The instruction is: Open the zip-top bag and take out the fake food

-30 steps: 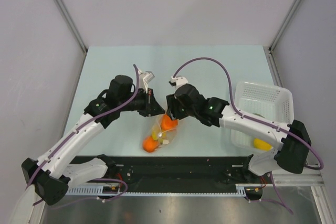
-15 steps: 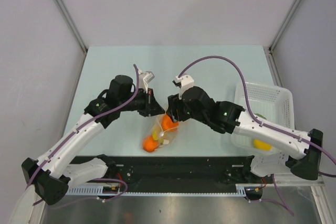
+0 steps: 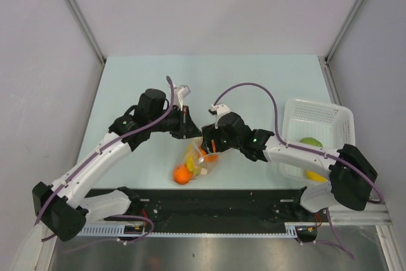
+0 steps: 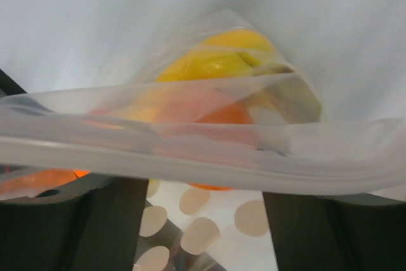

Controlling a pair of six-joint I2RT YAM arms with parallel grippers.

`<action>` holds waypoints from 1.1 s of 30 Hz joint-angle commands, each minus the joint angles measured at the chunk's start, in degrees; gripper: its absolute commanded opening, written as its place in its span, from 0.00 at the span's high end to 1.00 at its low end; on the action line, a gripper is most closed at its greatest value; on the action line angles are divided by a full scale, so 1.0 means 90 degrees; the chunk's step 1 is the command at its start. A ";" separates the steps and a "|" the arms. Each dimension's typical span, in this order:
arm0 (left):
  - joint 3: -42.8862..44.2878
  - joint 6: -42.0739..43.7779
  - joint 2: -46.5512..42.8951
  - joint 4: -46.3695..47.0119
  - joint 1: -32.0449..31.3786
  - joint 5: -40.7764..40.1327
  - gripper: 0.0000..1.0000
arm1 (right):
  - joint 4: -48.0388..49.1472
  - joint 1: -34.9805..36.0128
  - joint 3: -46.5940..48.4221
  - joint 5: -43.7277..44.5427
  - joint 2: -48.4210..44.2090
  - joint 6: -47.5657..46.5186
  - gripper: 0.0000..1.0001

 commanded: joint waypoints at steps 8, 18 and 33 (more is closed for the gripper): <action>-0.0101 -0.0356 0.0589 0.0806 -0.0021 0.0238 1.00 | 0.1619 -0.0062 -0.0619 -0.0377 0.0654 0.0137 0.06; -0.0355 -0.0337 0.0775 0.0933 -0.0021 0.0297 1.00 | 0.1921 -0.0062 -0.0805 -0.0553 0.1435 0.0196 0.00; -0.0384 0.0044 0.0424 0.0553 -0.0021 -0.0103 1.00 | 0.0350 0.0221 -0.0570 0.0110 -0.0106 0.0537 0.53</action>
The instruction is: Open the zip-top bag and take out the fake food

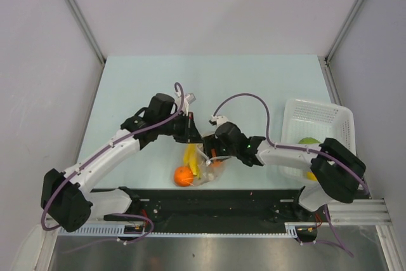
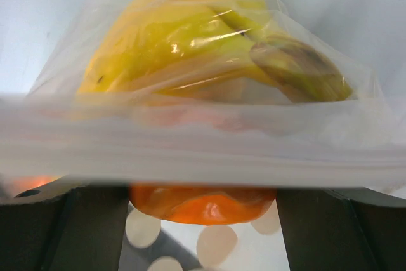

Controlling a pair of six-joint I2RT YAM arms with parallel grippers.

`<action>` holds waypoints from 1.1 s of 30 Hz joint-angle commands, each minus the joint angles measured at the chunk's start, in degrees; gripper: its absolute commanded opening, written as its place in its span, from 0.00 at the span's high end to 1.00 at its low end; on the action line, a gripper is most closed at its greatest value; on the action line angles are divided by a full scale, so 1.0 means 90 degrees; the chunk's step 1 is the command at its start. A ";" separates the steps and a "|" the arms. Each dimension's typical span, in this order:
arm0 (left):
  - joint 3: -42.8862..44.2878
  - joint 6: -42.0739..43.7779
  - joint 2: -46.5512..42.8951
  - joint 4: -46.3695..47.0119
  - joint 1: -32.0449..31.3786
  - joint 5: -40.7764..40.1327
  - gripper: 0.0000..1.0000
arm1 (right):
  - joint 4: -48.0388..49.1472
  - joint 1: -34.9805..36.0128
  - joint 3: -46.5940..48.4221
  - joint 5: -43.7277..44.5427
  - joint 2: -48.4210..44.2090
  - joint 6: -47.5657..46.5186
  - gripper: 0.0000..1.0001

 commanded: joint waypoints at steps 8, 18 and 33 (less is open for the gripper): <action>0.0238 0.0678 -0.0395 -0.0159 -0.0036 -0.0358 1.00 | -0.1979 0.0246 0.0735 0.0895 -0.2608 0.0459 0.53; 0.0531 0.0669 -0.0463 -0.0267 -0.0036 -0.0319 1.00 | -0.3894 -0.0884 0.1859 0.2750 -0.3694 0.0673 0.54; 0.0961 0.0454 -0.0659 -0.0237 -0.0036 -0.0045 1.00 | -0.4853 -0.6668 0.1703 0.0622 -0.2622 0.0098 0.33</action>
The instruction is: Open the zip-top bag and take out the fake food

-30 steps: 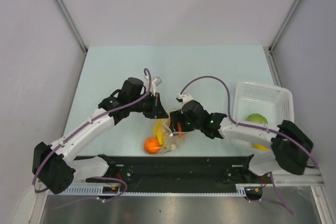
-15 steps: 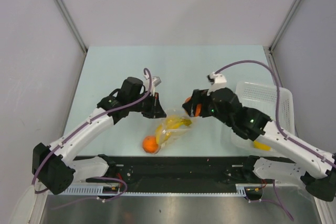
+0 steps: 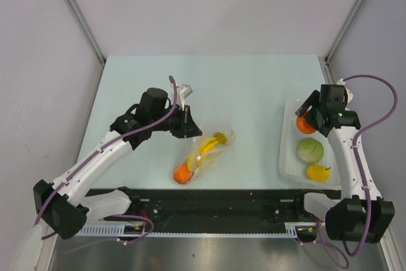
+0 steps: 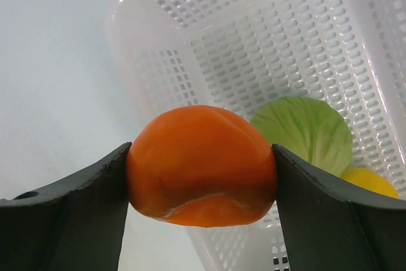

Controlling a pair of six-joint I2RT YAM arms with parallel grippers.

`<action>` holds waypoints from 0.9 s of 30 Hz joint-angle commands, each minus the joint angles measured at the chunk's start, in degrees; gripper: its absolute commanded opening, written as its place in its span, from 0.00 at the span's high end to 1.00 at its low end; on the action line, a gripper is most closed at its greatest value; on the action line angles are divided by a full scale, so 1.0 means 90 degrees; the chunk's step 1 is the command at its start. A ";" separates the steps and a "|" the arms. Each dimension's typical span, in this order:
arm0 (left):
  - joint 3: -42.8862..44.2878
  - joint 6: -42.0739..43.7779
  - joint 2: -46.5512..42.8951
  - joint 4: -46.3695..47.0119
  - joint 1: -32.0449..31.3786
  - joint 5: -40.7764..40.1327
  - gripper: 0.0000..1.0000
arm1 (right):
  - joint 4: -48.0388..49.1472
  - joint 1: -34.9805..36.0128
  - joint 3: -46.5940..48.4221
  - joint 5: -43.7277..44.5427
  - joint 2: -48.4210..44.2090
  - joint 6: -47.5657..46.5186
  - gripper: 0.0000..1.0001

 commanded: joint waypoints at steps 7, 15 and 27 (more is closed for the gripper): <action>0.0510 -0.0037 -0.0181 0.0030 0.0018 0.0139 1.00 | -0.0084 -0.0406 0.0230 -0.0249 0.1016 -0.0688 0.00; 0.0481 -0.0154 -0.0259 0.0195 0.0018 0.0198 1.00 | -0.0134 -0.0028 0.0454 -0.0160 0.0588 -0.1098 0.00; 0.0442 -0.0232 -0.0317 0.0185 0.0018 0.0276 1.00 | 0.1604 0.3947 0.1362 -0.1020 0.0215 -0.1323 0.34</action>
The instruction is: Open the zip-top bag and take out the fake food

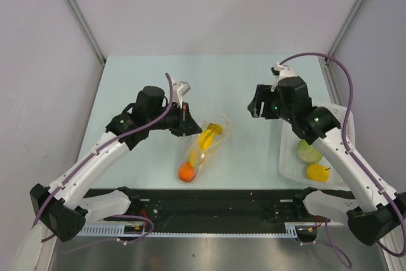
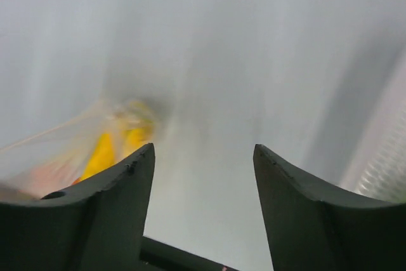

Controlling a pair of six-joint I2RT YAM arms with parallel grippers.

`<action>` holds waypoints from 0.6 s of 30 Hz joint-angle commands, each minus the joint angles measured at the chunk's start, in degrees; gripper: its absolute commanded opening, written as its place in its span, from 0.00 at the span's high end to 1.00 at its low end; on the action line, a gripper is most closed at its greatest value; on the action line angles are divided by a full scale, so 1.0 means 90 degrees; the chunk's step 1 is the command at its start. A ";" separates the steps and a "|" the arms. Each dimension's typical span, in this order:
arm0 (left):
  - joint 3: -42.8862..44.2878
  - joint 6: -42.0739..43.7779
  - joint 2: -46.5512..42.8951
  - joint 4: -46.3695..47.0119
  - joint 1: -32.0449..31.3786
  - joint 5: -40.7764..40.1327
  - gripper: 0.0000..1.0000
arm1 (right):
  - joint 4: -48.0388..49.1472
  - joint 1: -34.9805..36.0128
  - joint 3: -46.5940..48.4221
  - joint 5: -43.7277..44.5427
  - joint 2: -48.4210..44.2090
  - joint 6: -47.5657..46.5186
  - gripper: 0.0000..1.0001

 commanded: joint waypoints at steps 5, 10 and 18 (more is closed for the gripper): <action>0.0235 -0.0169 -0.0186 0.0212 0.0008 0.0296 1.00 | 0.0701 0.1889 0.1346 -0.0882 0.1216 -0.0186 0.51; 0.0147 -0.0208 -0.0196 0.0251 0.0008 0.0247 1.00 | 0.0749 0.2535 0.1338 -0.0531 0.1805 -0.0090 0.64; 0.0167 -0.0228 -0.0079 0.0290 -0.0002 0.0169 1.00 | 0.1277 0.2691 0.0518 -0.0646 0.2021 0.0720 0.76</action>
